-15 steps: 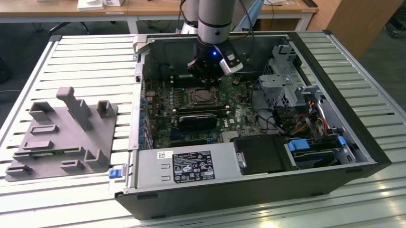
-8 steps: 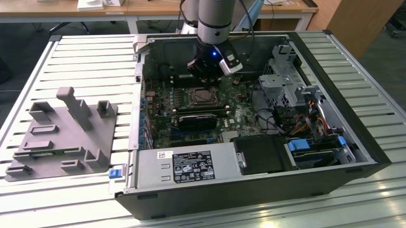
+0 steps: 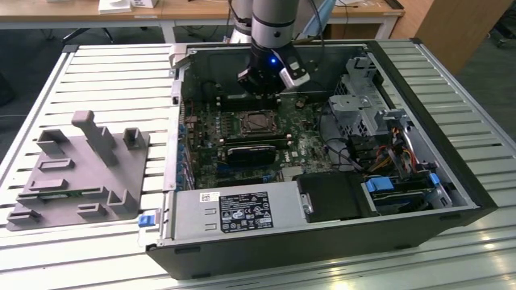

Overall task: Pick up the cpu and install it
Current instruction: 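Install the first cpu locking lever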

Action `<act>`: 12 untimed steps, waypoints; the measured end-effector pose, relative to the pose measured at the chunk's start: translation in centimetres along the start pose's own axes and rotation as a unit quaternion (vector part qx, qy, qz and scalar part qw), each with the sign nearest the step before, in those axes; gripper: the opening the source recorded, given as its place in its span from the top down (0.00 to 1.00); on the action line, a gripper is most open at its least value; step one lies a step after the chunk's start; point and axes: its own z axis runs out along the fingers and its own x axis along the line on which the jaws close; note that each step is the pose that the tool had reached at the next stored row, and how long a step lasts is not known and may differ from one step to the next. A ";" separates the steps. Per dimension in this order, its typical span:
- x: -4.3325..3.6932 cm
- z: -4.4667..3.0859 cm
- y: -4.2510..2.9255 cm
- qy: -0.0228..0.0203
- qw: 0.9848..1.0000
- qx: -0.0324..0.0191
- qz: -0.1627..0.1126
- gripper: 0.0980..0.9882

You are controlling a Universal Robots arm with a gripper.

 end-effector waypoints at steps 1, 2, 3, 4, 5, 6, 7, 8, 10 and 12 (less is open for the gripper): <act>0.00 0.00 -0.07 0.000 1.000 0.000 0.000 0.99; 0.00 -0.02 -0.22 0.000 1.000 0.000 0.000 0.99; 0.00 -0.03 -0.37 0.000 1.000 -0.001 0.000 0.99; 0.00 -0.04 -0.47 0.000 1.000 -0.001 0.000 0.99; 0.00 -0.05 -0.56 0.000 1.000 -0.001 0.000 0.99; 0.00 -0.05 -0.62 0.000 1.000 -0.001 0.000 0.99; 0.00 -0.05 -0.68 0.000 1.000 -0.001 0.000 0.99; 0.00 -0.06 -0.74 0.000 1.000 -0.001 0.000 0.99; 0.00 -0.07 -0.84 0.000 1.000 -0.002 0.000 0.99; 0.00 -0.08 -0.93 0.000 1.000 -0.002 0.000 0.99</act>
